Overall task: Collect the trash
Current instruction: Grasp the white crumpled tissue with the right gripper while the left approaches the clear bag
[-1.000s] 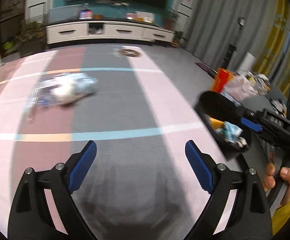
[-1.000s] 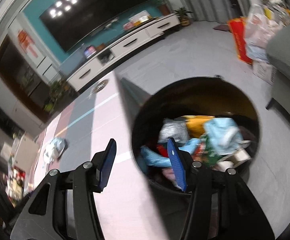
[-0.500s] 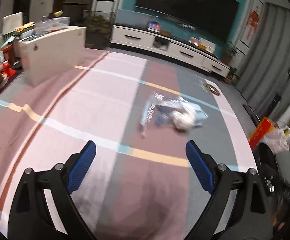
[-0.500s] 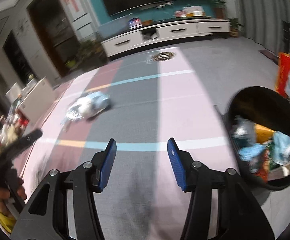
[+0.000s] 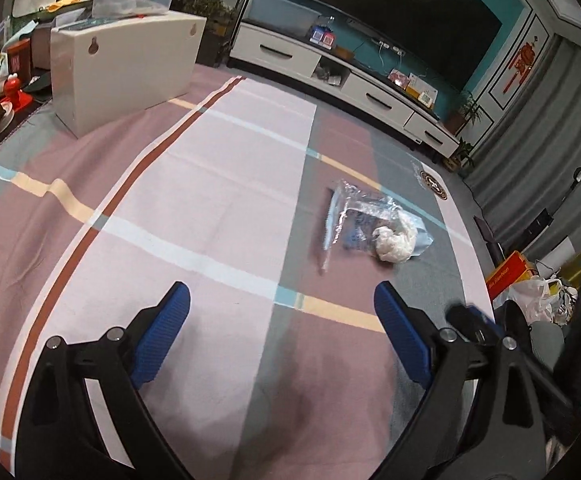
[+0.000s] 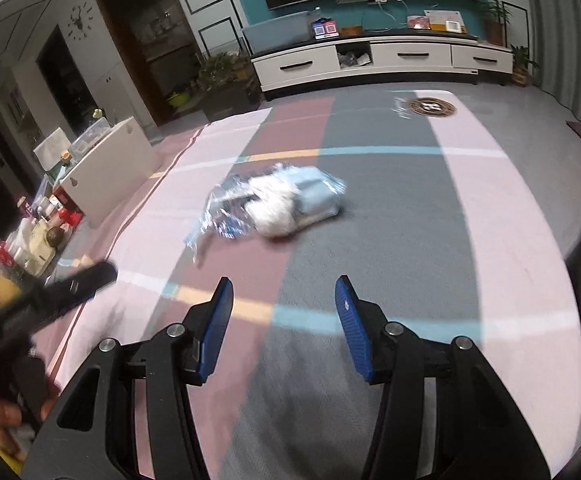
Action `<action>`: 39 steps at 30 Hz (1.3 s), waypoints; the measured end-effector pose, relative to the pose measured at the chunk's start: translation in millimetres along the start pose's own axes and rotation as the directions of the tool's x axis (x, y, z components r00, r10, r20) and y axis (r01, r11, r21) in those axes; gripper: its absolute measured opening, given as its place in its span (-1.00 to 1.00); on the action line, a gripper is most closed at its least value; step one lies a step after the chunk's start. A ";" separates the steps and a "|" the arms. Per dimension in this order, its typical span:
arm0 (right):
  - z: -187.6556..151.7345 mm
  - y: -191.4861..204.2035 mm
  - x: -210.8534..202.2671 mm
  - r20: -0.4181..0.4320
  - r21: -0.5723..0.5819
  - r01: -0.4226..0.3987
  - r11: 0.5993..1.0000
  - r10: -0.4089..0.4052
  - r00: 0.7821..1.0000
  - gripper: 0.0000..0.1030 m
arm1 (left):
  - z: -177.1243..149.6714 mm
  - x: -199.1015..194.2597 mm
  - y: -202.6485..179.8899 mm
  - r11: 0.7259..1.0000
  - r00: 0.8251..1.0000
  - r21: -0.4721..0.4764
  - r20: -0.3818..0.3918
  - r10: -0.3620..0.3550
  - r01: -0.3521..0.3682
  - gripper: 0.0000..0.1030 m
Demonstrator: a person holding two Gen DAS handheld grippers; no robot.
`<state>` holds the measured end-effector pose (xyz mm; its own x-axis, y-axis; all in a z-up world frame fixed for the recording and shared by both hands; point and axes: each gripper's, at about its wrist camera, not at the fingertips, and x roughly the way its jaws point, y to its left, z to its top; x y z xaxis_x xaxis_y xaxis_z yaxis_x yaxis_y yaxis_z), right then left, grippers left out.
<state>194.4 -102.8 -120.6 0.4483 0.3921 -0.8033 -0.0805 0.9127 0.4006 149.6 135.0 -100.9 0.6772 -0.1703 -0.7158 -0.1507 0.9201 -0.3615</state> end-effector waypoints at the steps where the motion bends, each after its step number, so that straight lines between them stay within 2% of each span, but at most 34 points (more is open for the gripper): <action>1: 3.7 3.2 5.5 -0.003 -0.007 0.007 1.000 -0.007 1.000 0.02 | 0.6 0.5 2.8 1.000 1.000 -0.003 -0.007 -0.009 0.009 0.81; 8: 35.2 24.7 47.2 -0.022 -0.055 0.088 0.995 -0.089 0.996 0.02 | 6.6 6.9 12.4 1.000 1.000 -0.011 -0.011 -0.011 0.011 0.81; 14: 44.6 22.4 69.0 -0.044 -0.033 0.093 0.995 -0.095 0.995 0.01 | 11.9 17.3 11.5 1.000 1.000 -0.014 -0.018 -0.018 0.018 0.81; 17: 46.4 22.9 74.5 -0.056 -0.039 0.080 0.996 -0.083 0.995 -0.29 | 10.9 19.5 9.4 0.999 0.999 -0.024 -0.023 -0.027 0.026 0.81; 18: 46.4 21.7 77.8 -0.069 -0.040 0.072 0.997 -0.075 0.995 -0.46 | 11.0 20.5 8.5 0.999 0.999 -0.025 -0.026 -0.029 0.028 0.81; 21: 45.0 17.5 80.0 -0.076 -0.031 0.048 0.998 -0.050 0.996 -0.53 | 8.2 22.0 3.3 0.999 0.999 -0.011 -0.031 -0.035 0.035 0.81; 23: 43.2 11.3 69.8 -0.063 -0.003 0.017 1.000 -0.017 0.998 -0.55 | 6.4 22.1 1.3 0.999 0.999 0.002 -0.029 -0.045 0.045 0.81; 28: 26.2 -6.1 25.3 -0.039 0.023 -0.049 0.999 0.050 0.998 -0.55 | 3.6 25.7 -5.5 0.990 0.989 0.022 -0.064 -0.134 0.136 0.81; 32: 9.9 -25.2 -8.9 -0.017 0.051 -0.068 0.996 0.069 0.997 -0.55 | 14.0 32.0 -14.9 0.990 0.989 0.039 -0.066 -0.132 0.135 0.81; 34: 2.1 -39.4 -24.3 0.016 0.094 -0.091 0.991 0.090 0.996 -0.55 | 22.7 37.9 -24.0 0.989 0.991 0.080 -0.066 -0.117 0.122 0.81; 36: -2.7 -52.8 -31.1 0.042 0.138 -0.111 0.984 0.106 0.993 -0.55 | 33.4 48.7 -36.3 0.987 0.995 0.132 -0.060 -0.083 0.091 0.81; 39: -2.7 -66.7 -31.8 0.054 0.169 -0.108 0.980 0.100 0.994 -0.55 | 44.7 66.0 -50.4 0.980 0.995 0.178 -0.072 -0.075 0.087 0.81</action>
<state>183.1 -175.8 -122.9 0.4855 0.4744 -0.7343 0.0237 0.8325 0.5535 234.0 93.2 -103.2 0.6329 -0.2638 -0.7279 0.0390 0.9498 -0.3103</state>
